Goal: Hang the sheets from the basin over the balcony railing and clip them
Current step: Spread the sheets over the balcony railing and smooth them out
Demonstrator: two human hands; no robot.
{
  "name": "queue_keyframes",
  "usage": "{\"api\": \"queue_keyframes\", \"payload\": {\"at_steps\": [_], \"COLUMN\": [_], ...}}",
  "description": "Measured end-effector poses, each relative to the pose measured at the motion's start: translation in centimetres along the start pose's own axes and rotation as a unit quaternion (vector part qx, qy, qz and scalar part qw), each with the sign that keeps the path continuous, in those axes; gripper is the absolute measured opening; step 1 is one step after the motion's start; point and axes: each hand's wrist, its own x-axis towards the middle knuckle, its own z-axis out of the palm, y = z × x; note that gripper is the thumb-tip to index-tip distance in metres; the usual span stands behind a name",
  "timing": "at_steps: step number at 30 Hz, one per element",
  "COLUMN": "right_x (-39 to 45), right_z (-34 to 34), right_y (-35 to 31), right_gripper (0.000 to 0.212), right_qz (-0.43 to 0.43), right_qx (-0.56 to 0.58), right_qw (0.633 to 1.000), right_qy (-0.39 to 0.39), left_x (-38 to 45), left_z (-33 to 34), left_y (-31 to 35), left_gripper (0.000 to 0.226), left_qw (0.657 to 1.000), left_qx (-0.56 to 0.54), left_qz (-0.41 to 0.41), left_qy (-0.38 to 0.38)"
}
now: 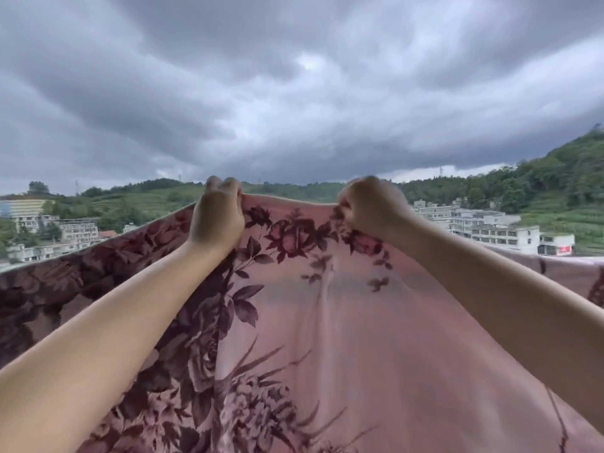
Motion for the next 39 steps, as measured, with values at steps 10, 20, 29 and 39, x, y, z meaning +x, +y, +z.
{"api": "queue_keyframes", "payload": {"at_steps": [10,20,29,39], "right_x": [0.6,-0.8,-2.4,-2.4], "right_z": [6.8,3.1,4.2,7.0], "right_y": [-3.2,-7.8,-17.1,-25.7], "right_gripper": [0.030,0.024,0.026,0.024], "right_qz": [0.037,-0.104,-0.186,-0.116], "right_qx": [-0.024,0.258,0.061,0.037], "right_qw": [0.844,0.956,0.980,0.992], "right_qy": [-0.534,-0.096,-0.027,0.035], "left_x": [-0.5,-3.1,-8.8,-11.5], "left_z": [3.3,-1.6,-9.1,-17.0], "left_y": [-4.3,-6.7,-18.9,-31.9], "left_gripper": [0.031,0.020,0.061,0.014], "left_qw": [0.683,0.970,0.976,0.970], "left_qx": [0.083,-0.040,-0.013,0.166], "left_qz": [0.020,0.103,0.138,0.139], "left_qy": [-0.726,-0.214,-0.168,-0.114]}}
